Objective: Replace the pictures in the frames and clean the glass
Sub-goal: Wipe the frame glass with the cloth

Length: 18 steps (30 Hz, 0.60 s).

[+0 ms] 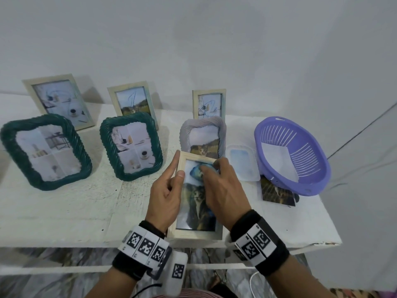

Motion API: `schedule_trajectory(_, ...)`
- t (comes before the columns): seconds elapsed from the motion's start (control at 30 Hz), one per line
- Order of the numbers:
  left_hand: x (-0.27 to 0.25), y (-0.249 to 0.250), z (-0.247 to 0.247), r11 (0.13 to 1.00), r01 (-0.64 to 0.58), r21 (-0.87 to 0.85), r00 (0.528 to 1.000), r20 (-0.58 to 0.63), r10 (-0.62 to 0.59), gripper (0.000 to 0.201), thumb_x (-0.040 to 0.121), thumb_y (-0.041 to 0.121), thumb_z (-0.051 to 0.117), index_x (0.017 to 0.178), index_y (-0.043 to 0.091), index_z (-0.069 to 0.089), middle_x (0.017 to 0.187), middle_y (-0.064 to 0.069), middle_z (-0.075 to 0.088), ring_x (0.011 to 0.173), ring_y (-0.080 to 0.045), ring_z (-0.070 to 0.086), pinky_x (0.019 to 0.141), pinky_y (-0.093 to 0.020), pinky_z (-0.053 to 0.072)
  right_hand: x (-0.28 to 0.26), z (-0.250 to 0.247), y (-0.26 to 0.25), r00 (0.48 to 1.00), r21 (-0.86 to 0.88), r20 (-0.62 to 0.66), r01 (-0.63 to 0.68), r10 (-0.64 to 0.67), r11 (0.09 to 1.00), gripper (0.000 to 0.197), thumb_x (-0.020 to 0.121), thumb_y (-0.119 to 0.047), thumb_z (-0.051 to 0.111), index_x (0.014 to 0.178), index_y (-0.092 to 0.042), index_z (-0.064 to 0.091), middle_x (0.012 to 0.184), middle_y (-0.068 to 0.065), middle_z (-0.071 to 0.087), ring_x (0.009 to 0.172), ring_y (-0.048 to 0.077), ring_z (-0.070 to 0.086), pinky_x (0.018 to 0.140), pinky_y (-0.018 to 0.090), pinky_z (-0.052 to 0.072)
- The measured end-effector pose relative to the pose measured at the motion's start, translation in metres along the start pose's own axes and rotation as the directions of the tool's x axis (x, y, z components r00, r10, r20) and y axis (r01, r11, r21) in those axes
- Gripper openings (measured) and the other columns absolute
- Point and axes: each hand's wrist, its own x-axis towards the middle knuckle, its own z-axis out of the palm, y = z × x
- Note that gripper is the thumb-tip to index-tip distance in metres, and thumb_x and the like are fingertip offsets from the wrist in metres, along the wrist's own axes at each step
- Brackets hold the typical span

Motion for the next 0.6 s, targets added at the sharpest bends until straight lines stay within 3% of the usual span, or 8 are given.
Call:
schedule_trajectory(0.03, 0.001, 0.003, 0.001, 1.000, -0.009, 0.014, 1.000, -0.007, 0.009, 0.046, 0.103, 0.032, 0.046, 0.147, 0.042, 0.037, 0.070, -0.003, 0.035, 0.055, -0.011, 0.026, 0.052, -0.024, 0.027, 0.002, 0.001, -0.003, 0.999, 0.008, -0.025, -0.020, 0.020, 1.000, 0.013, 0.086, -0.002, 0.056, 0.097, -0.006, 0.061, 0.097, 0.013, 0.046, 0.077, 0.028, 0.049, 0.068, 0.036, 0.048)
schedule_trajectory(0.13, 0.000, 0.007, -0.002, 0.999, -0.039, 0.035, 0.999, -0.014, 0.039, 0.047, 0.103, 0.026, 0.046, 0.148, 0.038, 0.038, 0.065, -0.003, 0.030, 0.052, -0.008, 0.021, 0.050, -0.024, 0.023, -0.004, 0.002, -0.009, 0.999, 0.040, -0.035, -0.030, 0.032, 0.999, 0.020, 0.086, -0.002, 0.052, 0.104, -0.004, 0.061, 0.098, 0.015, 0.047, 0.074, 0.030, 0.051, 0.066, 0.036, 0.049)
schedule_trajectory(0.27, -0.002, 0.010, 0.002, 0.998, -0.043, 0.046, 0.998, -0.052, 0.046, 0.047, 0.102, 0.021, 0.046, 0.147, 0.032, 0.040, 0.060, 0.007, 0.018, 0.050, -0.006, 0.018, 0.047, -0.015, 0.020, -0.010, 0.003, 0.002, 0.994, -0.010, -0.035, -0.099, 0.099, 0.995, 0.018, 0.086, 0.000, 0.052, 0.101, -0.004, 0.061, 0.097, 0.017, 0.048, 0.076, 0.031, 0.051, 0.064, 0.042, 0.052)
schedule_trajectory(0.37, 0.000, 0.011, 0.004, 0.998, -0.046, 0.035, 0.997, -0.055, 0.048, 0.047, 0.102, 0.021, 0.046, 0.147, 0.032, 0.039, 0.059, 0.010, 0.017, 0.050, -0.005, 0.017, 0.047, -0.014, 0.020, -0.004, 0.001, 0.001, 0.985, 0.047, -0.082, -0.145, 0.149, 0.988, 0.010, 0.087, 0.000, 0.055, 0.093, -0.004, 0.061, 0.097, 0.015, 0.046, 0.071, 0.031, 0.053, 0.064, 0.030, 0.046)
schedule_trajectory(0.43, 0.003, 0.011, 0.002, 0.998, -0.052, 0.030, 0.997, -0.049, 0.053, 0.047, 0.102, 0.022, 0.046, 0.147, 0.035, 0.038, 0.061, 0.003, 0.020, 0.051, -0.006, 0.018, 0.047, -0.017, 0.020, 0.000, -0.003, -0.006, 0.991, 0.071, -0.102, -0.085, 0.092, 0.994, 0.012, 0.084, 0.003, 0.059, 0.093, -0.004, 0.063, 0.094, 0.014, 0.047, 0.069, 0.027, 0.052, 0.063, 0.022, 0.036)
schedule_trajectory(0.5, 0.006, 0.011, 0.000, 0.999, -0.044, 0.008, 0.998, -0.035, 0.044, 0.047, 0.102, 0.022, 0.046, 0.146, 0.038, 0.039, 0.064, -0.004, 0.026, 0.051, -0.007, 0.020, 0.048, -0.019, 0.023, -0.002, -0.007, -0.010, 0.998, 0.082, -0.058, 0.012, -0.007, 0.997, 0.018, 0.083, 0.005, 0.061, 0.099, -0.003, 0.064, 0.095, 0.013, 0.048, 0.067, 0.020, 0.045, 0.060, 0.021, 0.034)
schedule_trajectory(0.6, 0.012, 0.008, -0.004, 0.999, -0.025, -0.036, 0.999, -0.044, 0.023, 0.046, 0.102, 0.023, 0.047, 0.144, 0.042, 0.042, 0.071, 0.006, 0.038, 0.059, -0.008, 0.036, 0.058, -0.025, 0.038, -0.020, -0.011, -0.014, 0.976, 0.088, 0.105, 0.183, -0.192, 0.979, 0.022, 0.086, -0.002, 0.063, 0.108, -0.005, 0.065, 0.097, 0.014, 0.050, 0.065, 0.019, 0.046, 0.056, 0.023, 0.040)
